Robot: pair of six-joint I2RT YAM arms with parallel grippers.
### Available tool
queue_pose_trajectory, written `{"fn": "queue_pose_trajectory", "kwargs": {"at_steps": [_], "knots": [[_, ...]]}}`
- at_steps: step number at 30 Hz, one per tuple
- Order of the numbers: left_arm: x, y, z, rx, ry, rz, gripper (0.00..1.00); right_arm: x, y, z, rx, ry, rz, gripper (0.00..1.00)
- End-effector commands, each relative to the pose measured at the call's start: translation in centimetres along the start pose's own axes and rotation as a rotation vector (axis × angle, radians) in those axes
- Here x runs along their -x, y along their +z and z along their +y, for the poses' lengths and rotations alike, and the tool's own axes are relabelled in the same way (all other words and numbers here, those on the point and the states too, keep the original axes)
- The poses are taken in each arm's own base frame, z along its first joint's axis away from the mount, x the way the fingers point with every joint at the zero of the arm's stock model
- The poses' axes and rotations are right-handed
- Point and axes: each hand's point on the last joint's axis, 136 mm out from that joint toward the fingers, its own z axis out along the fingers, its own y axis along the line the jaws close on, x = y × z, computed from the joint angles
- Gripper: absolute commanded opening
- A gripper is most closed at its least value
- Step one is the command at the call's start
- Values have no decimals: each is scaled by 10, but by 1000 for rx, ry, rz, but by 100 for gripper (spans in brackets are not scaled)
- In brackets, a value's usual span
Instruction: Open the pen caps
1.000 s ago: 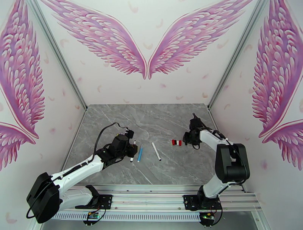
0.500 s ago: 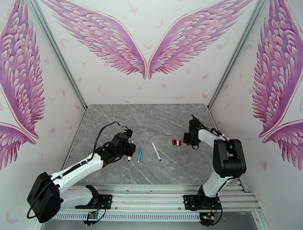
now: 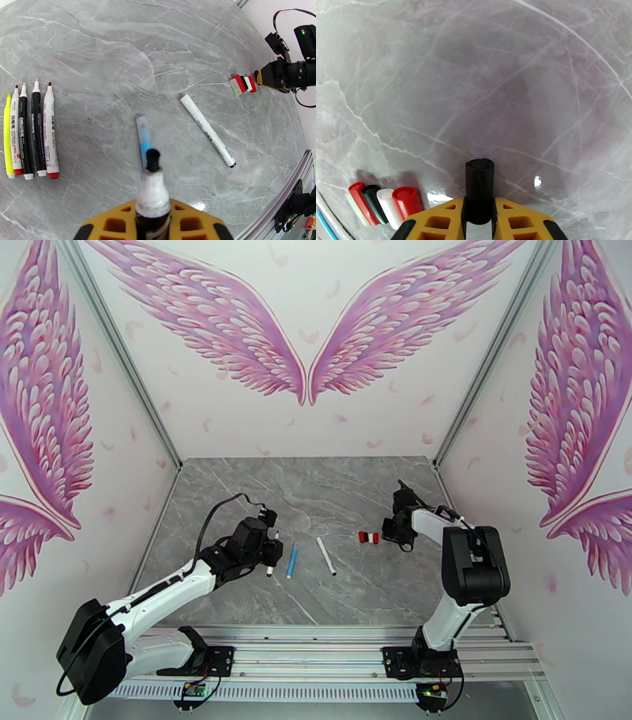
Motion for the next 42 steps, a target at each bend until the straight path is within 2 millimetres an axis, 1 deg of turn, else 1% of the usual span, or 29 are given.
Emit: {"fn": "queue_pose_trajectory", "kwargs": {"at_steps": [1,6,10,14,21,24,29,32,36,38,42], "knots": [[6,-2,-2,-8,-2,-7,0,5,-2,-1,-8,-4,-9,19],[5,-1,-3,-13,-5,-5,0,-5,-12,8,58,-3,-7,20],[4,0,-4,-15,-7,1,0,-15,-13,18,127,-11,21,22],[4,1,-4,-19,-8,1,0,-24,-11,24,165,-10,39,24],[5,2,-4,-19,-7,3,0,-26,-13,29,196,-8,39,27],[5,2,-5,-22,-9,3,0,-25,-14,30,198,-7,31,32],[4,5,-4,-16,-9,14,0,-22,-21,32,209,-6,12,32],[3,7,-1,9,-7,20,0,-19,-30,32,214,-7,-8,33],[4,12,10,82,10,39,0,-19,-45,34,233,2,-48,37],[4,16,18,127,21,53,0,-19,-55,39,260,1,-79,41],[5,28,31,204,44,82,0,-21,-83,53,341,-14,-146,53]]}}
